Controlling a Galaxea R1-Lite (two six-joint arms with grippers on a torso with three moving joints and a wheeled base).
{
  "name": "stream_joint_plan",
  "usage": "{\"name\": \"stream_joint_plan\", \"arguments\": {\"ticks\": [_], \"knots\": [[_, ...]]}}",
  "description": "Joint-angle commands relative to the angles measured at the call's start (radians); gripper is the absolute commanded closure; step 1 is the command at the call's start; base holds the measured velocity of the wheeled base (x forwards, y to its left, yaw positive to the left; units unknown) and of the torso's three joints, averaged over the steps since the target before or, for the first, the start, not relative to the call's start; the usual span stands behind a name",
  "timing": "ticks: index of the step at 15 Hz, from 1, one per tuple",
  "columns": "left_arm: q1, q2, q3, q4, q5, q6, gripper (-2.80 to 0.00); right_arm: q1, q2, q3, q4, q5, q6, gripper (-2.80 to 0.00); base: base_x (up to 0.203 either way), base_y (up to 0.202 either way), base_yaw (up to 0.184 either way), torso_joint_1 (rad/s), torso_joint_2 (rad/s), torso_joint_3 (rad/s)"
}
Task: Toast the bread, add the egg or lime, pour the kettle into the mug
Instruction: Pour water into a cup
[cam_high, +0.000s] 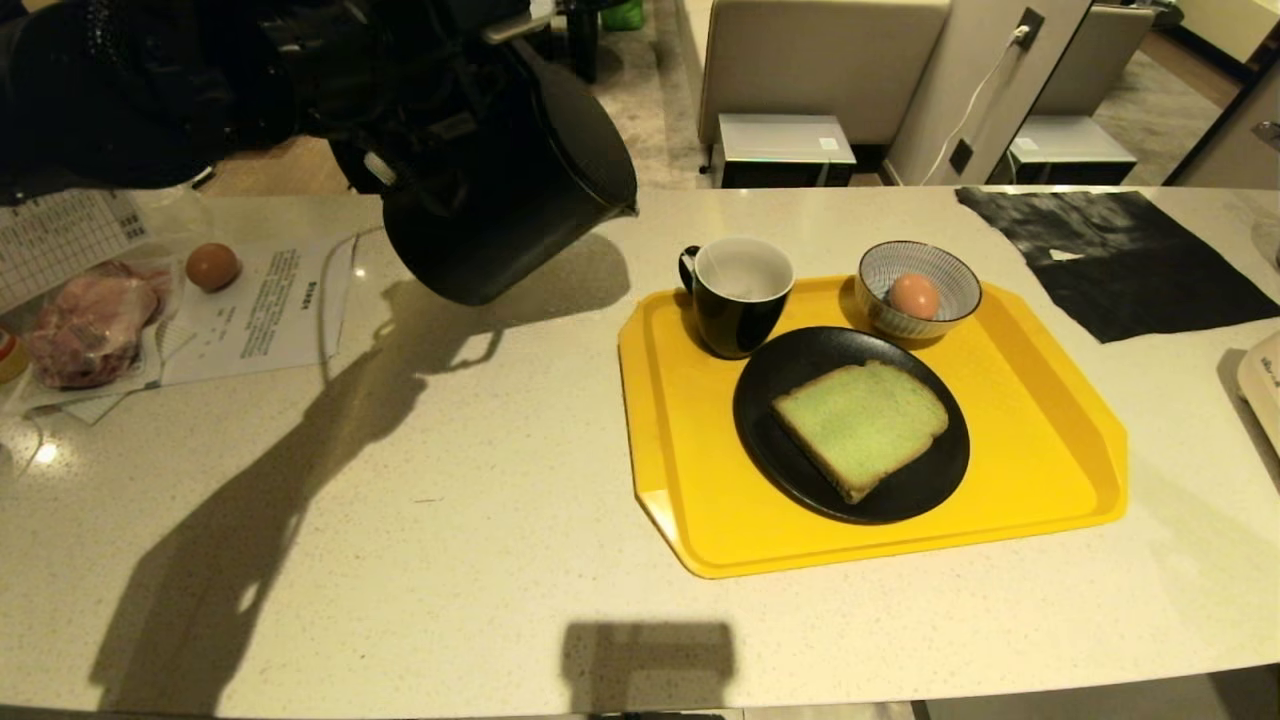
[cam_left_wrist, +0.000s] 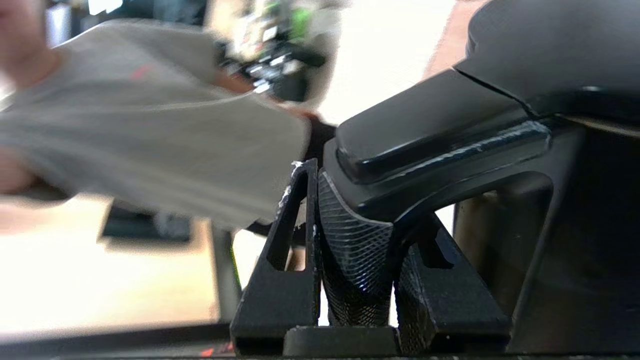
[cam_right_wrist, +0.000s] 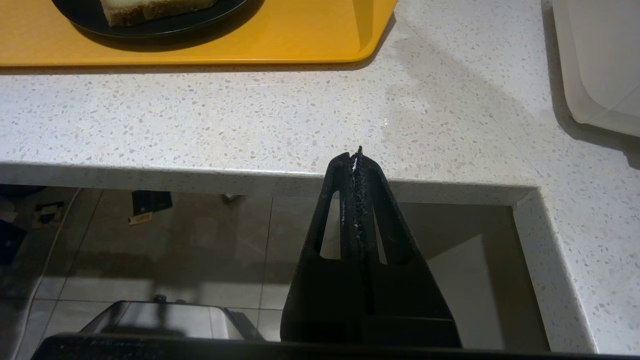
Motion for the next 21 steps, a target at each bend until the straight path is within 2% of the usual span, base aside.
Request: {"name": "stream_joint_plan", "arguments": {"ticks": [1,7,14,21], "knots": [[-0.001,0.007,-0.007,-0.028,0.024,0.006,0.0,0.0,0.002,0.028,-0.001,0.0,0.0,0.0,0.0,0.0,0.0,0.0,0.0,0.0],[-0.047,0.015,-0.013,-0.099,0.072,-0.026,0.0,0.0,0.002,0.028,-0.001,-0.001,0.0,0.0,0.0,0.0,0.0,0.0,0.0,0.0],[-0.091,0.037,-0.013,-0.12,0.082,-0.084,0.0,0.0,0.002,0.028,-0.001,0.0,0.0,0.0,0.0,0.0,0.0,0.0,0.0,0.0],[-0.127,0.098,-0.013,-0.185,0.082,-0.086,0.0,0.0,0.002,0.028,-0.001,0.0,0.0,0.0,0.0,0.0,0.0,0.0,0.0,0.0]]}}
